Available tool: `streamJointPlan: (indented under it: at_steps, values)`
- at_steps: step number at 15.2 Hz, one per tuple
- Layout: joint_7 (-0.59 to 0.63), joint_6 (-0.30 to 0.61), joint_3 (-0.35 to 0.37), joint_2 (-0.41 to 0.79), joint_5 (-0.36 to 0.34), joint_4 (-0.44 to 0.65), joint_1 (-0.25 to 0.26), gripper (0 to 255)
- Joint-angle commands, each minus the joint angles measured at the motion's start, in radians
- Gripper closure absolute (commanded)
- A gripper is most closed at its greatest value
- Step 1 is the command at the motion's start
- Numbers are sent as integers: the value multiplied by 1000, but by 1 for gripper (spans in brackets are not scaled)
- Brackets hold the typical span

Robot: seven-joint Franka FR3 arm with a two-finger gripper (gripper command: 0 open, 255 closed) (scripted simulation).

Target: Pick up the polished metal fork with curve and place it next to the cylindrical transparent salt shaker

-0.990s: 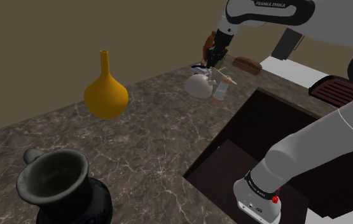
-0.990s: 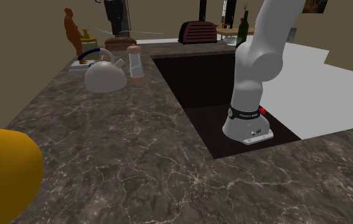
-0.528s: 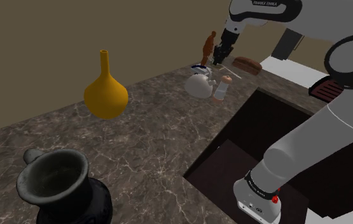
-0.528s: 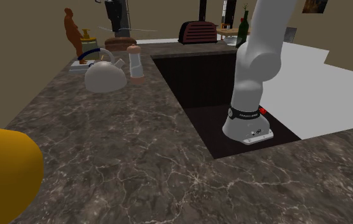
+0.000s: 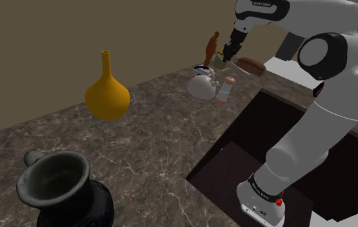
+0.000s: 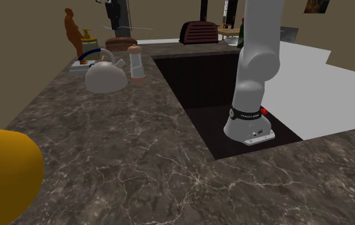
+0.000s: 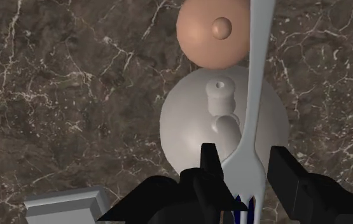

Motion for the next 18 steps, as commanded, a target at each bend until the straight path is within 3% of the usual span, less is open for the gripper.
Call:
streamJointPlan:
  at_steps: [1,8,18]
  values:
    - [-42,-20,-17,56,16,73,-25,255]
    - [-160,-140,-51,316,89,440,-139,255]
    - [-167,17,-49,275,80,242,-121,255]
